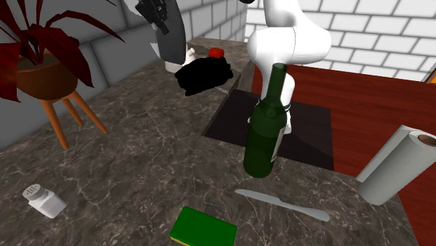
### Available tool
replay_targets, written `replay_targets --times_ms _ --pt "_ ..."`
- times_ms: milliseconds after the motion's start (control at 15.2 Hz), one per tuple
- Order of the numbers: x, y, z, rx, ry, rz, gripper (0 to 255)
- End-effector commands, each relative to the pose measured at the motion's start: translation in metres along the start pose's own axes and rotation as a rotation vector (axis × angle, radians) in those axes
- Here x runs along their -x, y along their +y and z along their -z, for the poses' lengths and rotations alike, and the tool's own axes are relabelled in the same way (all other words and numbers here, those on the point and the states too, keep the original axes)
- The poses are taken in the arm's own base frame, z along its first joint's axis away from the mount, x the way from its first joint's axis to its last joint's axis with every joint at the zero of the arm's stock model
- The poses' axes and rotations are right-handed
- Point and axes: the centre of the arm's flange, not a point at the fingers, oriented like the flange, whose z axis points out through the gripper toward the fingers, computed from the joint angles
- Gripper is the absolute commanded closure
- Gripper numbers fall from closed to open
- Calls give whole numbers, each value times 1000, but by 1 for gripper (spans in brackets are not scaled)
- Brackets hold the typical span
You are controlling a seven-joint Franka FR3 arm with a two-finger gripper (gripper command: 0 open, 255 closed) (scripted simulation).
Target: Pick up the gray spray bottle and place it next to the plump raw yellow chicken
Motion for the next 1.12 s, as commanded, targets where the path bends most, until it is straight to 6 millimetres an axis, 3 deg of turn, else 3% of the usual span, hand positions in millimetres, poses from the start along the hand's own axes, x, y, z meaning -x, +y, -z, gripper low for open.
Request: replay_targets --times_ms 0,1056 --pt "5 -1 -9 0 0 0 255" --pt "49 -1 -81 0 0 0 255"
